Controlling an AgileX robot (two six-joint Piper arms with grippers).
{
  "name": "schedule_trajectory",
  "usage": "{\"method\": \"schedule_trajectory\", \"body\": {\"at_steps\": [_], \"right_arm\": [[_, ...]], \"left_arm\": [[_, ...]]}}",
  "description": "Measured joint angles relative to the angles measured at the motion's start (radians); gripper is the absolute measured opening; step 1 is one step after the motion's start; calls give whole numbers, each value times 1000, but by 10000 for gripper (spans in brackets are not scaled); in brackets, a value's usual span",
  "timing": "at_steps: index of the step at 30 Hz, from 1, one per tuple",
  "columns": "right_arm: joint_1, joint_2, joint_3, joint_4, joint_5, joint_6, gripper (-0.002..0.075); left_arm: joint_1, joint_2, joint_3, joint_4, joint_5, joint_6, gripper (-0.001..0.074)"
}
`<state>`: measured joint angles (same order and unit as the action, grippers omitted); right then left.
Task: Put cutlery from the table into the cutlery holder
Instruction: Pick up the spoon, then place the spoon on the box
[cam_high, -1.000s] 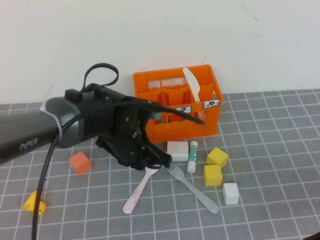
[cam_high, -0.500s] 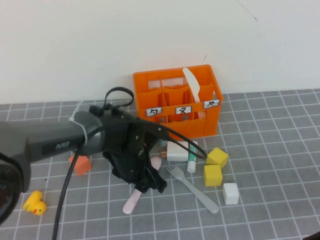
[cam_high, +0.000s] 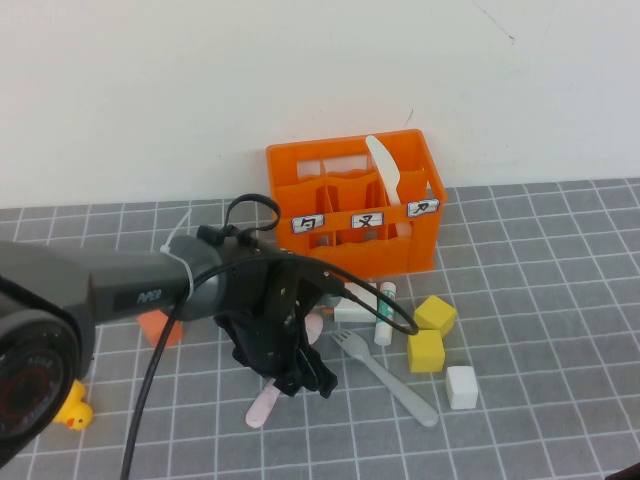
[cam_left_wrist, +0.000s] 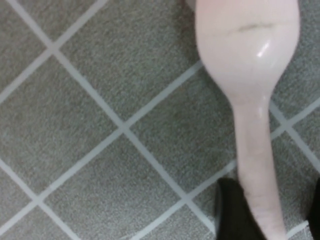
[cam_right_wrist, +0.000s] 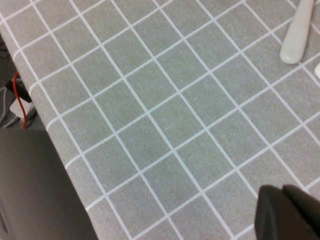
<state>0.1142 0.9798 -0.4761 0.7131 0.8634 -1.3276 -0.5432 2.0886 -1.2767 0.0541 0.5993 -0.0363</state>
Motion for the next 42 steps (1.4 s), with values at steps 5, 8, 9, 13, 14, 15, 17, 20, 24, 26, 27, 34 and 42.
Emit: {"method": "schedule_trajectory", "body": {"at_steps": [5, 8, 9, 13, 14, 15, 17, 20, 24, 26, 27, 34, 42], "right_arm": [[0, 0, 0, 2, 0, 0, -3], [0, 0, 0, 2, 0, 0, -3], [0, 0, 0, 2, 0, 0, -3], [0, 0, 0, 4, 0, 0, -3], [0, 0, 0, 4, 0, 0, -3], [0, 0, 0, 4, 0, 0, -3], [0, 0, 0, 6, 0, 0, -3], [0, 0, 0, 16, 0, 0, -3], [0, 0, 0, 21, 0, 0, -3], [0, 0, 0, 23, 0, 0, -3], [0, 0, 0, 23, 0, 0, -3], [0, 0, 0, 25, 0, 0, -3], [0, 0, 0, 26, -2, 0, -3]], "left_arm": [[0, 8, -4, 8, 0, 0, 286], [0, 13, -8, 8, 7, 0, 267], [0, 14, -8, 6, 11, -7, 247], [-4, 17, -8, 4, 14, -67, 125], [-4, 17, -8, 4, 14, -82, 126], [-4, 17, -8, 4, 14, -92, 126], [-4, 17, -8, 4, 14, -113, 126], [-4, 17, -8, 4, 14, -130, 126], [-4, 7, -8, 8, 14, -157, 126], [-4, -3, -6, 19, 12, -169, 126], [-4, -11, -1, 28, 12, -174, 126], [-2, -141, 4, 43, 26, -181, 126], [-2, -333, 4, 63, 4, -181, 126]]}}
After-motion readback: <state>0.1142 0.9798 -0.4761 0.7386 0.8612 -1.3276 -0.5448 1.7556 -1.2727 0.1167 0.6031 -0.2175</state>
